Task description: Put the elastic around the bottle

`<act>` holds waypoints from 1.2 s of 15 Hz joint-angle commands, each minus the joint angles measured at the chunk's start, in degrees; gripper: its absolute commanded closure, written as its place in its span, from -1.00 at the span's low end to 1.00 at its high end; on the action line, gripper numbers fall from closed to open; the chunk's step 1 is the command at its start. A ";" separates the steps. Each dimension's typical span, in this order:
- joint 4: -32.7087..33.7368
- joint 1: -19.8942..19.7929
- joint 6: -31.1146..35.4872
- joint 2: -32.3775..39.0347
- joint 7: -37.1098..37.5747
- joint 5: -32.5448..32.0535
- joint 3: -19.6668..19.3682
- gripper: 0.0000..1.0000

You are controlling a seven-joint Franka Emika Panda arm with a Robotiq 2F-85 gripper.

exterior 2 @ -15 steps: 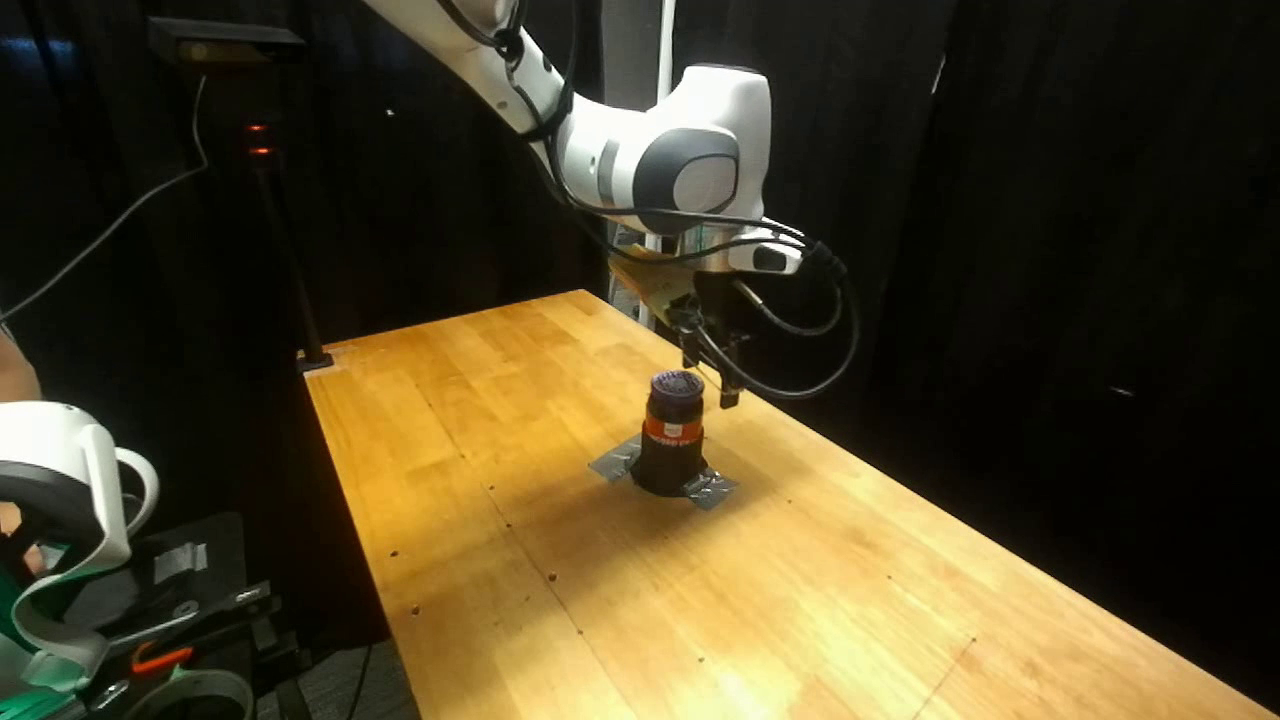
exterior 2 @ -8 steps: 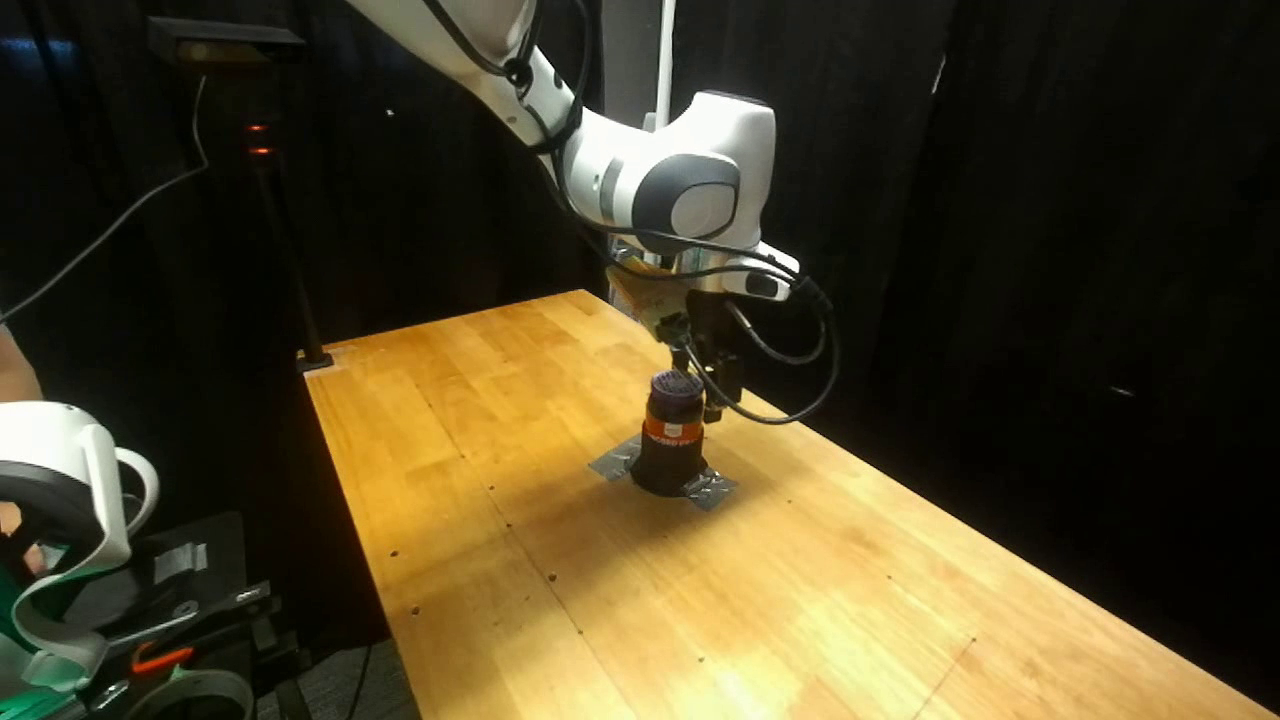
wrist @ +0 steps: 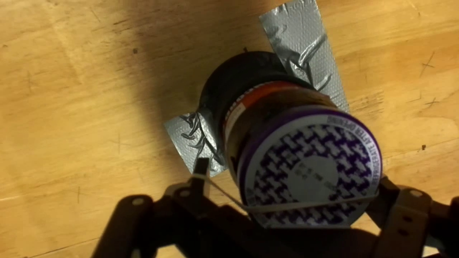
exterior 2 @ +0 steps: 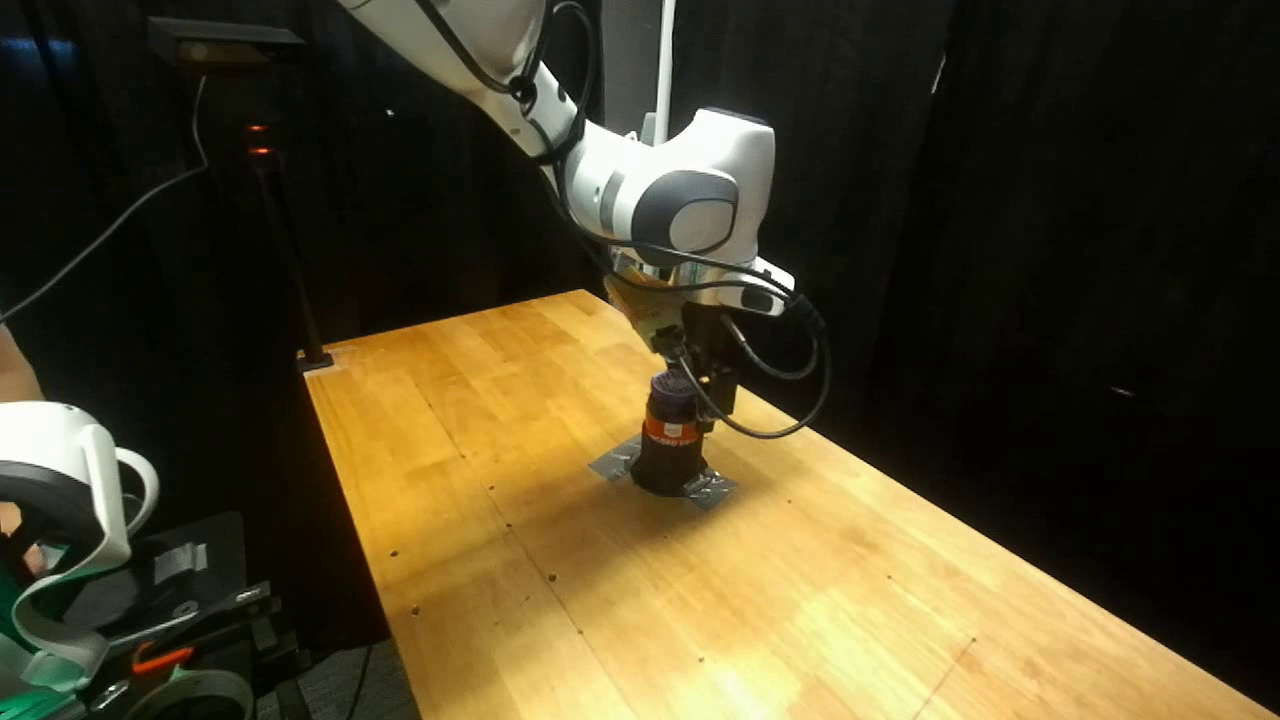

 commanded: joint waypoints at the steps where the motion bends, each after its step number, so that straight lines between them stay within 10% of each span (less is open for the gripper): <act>1: -0.69 0.32 -3.01 -1.00 -0.42 0.83 -0.29 -1.00; 18: -14.71 -1.43 -2.70 -10.16 -5.11 4.03 0.45 -1.00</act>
